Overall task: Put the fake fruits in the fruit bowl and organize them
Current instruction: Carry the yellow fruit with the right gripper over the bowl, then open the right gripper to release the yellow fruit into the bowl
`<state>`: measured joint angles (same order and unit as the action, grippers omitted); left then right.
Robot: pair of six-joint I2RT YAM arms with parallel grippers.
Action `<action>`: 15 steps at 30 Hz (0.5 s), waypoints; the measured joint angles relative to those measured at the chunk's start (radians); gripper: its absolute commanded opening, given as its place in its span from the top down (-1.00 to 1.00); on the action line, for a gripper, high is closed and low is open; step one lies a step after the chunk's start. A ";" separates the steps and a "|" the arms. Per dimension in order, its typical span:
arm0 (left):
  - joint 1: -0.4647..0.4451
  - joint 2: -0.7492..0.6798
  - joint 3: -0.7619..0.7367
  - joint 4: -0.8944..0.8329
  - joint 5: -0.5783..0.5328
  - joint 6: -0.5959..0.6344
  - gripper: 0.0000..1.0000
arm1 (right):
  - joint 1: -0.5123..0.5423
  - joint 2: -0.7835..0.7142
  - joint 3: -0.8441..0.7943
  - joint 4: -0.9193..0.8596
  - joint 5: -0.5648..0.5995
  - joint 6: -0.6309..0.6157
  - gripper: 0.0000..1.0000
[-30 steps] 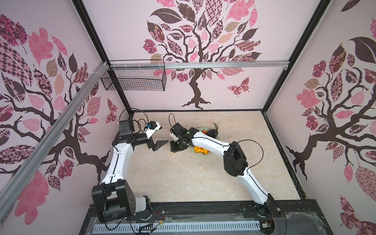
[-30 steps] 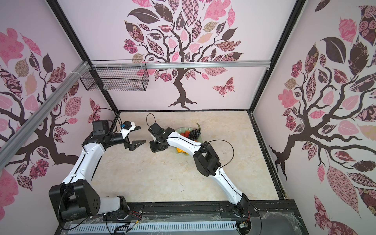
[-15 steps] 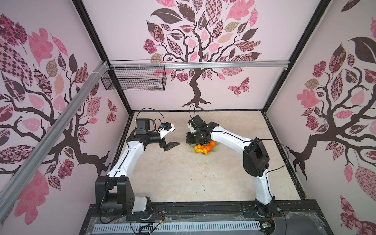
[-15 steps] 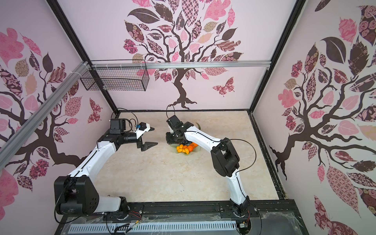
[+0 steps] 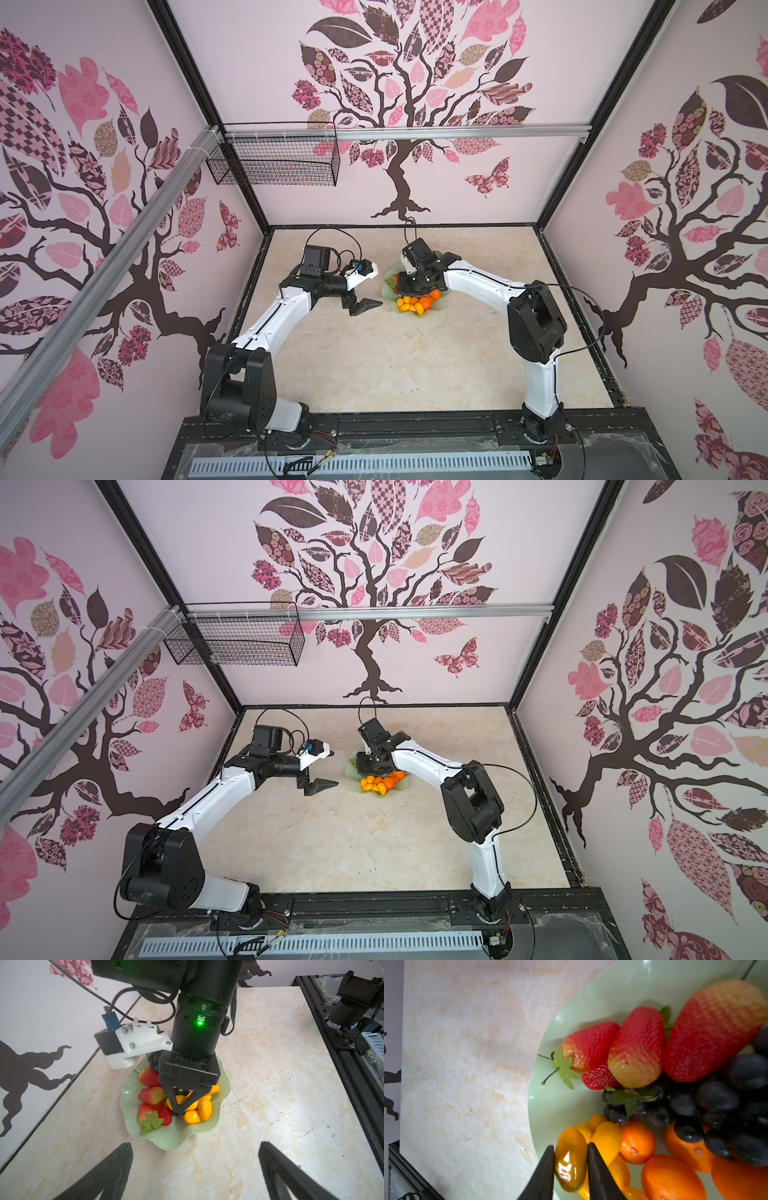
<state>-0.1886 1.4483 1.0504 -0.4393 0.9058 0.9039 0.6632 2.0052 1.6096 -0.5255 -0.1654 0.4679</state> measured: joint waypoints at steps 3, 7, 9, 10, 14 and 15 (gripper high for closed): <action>0.000 0.000 0.000 0.000 -0.008 0.005 -0.97 | 0.000 0.002 0.003 -0.001 -0.010 0.000 0.37; 0.000 0.000 0.000 0.000 -0.011 0.008 -0.97 | 0.000 0.004 0.007 -0.001 -0.026 0.000 0.33; 0.000 0.000 0.000 0.000 -0.012 0.009 -0.97 | 0.000 0.005 0.007 -0.001 -0.038 0.000 0.31; 0.000 0.000 0.000 0.000 -0.013 0.010 -0.97 | 0.000 0.006 0.008 -0.001 -0.042 0.000 0.30; 0.000 0.000 0.000 -0.003 -0.014 0.010 -0.97 | 0.000 0.020 0.018 -0.002 -0.060 0.000 0.29; 0.000 0.000 0.000 -0.003 -0.015 0.010 -0.97 | 0.000 0.022 0.018 -0.002 -0.063 0.000 0.29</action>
<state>-0.1886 1.4483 1.0504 -0.4427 0.8909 0.9142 0.6636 2.0270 1.6279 -0.5270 -0.2279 0.4675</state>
